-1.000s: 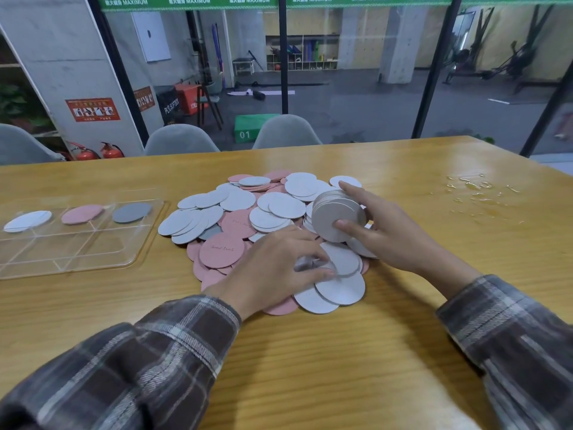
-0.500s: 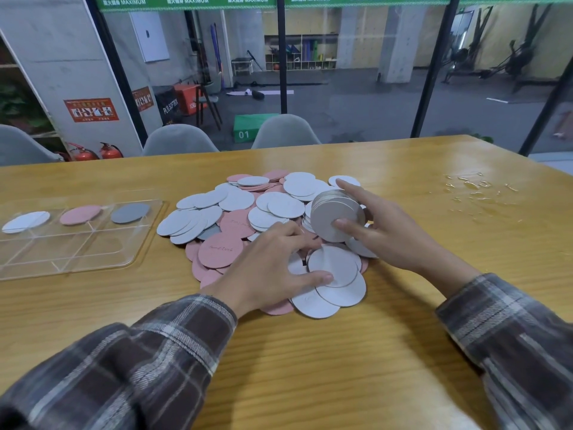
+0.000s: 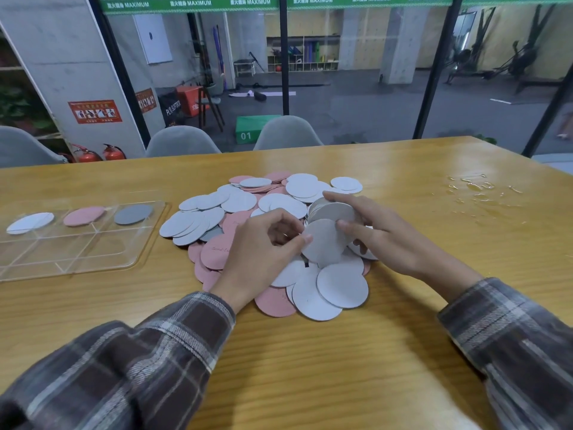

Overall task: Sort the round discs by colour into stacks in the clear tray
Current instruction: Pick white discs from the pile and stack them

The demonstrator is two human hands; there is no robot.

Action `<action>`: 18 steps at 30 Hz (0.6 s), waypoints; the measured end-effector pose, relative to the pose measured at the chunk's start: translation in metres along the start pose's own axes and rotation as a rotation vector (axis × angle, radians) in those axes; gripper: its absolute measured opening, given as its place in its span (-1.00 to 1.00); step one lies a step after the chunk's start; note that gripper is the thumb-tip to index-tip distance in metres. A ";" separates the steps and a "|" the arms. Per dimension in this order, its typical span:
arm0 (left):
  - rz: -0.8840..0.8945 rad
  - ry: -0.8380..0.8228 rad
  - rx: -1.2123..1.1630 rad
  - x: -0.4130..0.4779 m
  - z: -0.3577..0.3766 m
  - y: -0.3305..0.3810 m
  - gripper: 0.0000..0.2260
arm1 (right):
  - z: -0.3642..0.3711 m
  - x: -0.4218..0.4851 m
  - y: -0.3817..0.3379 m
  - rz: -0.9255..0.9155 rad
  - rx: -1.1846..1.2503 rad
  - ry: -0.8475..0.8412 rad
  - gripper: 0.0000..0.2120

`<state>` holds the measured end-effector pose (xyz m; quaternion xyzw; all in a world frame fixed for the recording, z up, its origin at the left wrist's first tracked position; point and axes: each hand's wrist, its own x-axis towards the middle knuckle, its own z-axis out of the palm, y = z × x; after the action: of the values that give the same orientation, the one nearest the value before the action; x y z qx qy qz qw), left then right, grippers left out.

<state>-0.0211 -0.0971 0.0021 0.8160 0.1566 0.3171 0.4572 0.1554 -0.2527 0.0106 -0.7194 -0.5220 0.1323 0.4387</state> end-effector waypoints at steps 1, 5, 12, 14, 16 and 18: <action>-0.002 0.010 -0.008 0.000 0.001 0.000 -0.90 | 0.000 0.000 -0.001 0.008 0.017 -0.012 -0.57; -0.010 0.042 -0.034 0.002 0.008 0.003 -0.88 | -0.001 -0.002 -0.003 -0.027 -0.076 -0.020 -0.57; -0.021 0.052 -0.068 0.003 0.009 0.004 -0.87 | 0.002 -0.004 -0.006 -0.062 -0.232 -0.065 -0.45; 0.000 0.049 -0.027 0.003 0.010 0.003 -0.86 | 0.002 -0.003 -0.005 -0.075 -0.241 -0.062 -0.43; 0.028 0.075 0.045 0.003 0.011 0.001 -0.83 | 0.002 -0.003 -0.004 -0.071 -0.258 -0.066 -0.42; 0.061 0.090 0.112 0.004 0.010 -0.001 -0.80 | 0.002 -0.003 -0.007 -0.060 -0.240 -0.059 -0.37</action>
<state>-0.0113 -0.1004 -0.0006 0.8297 0.1695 0.3580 0.3934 0.1480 -0.2539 0.0136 -0.7464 -0.5681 0.0767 0.3379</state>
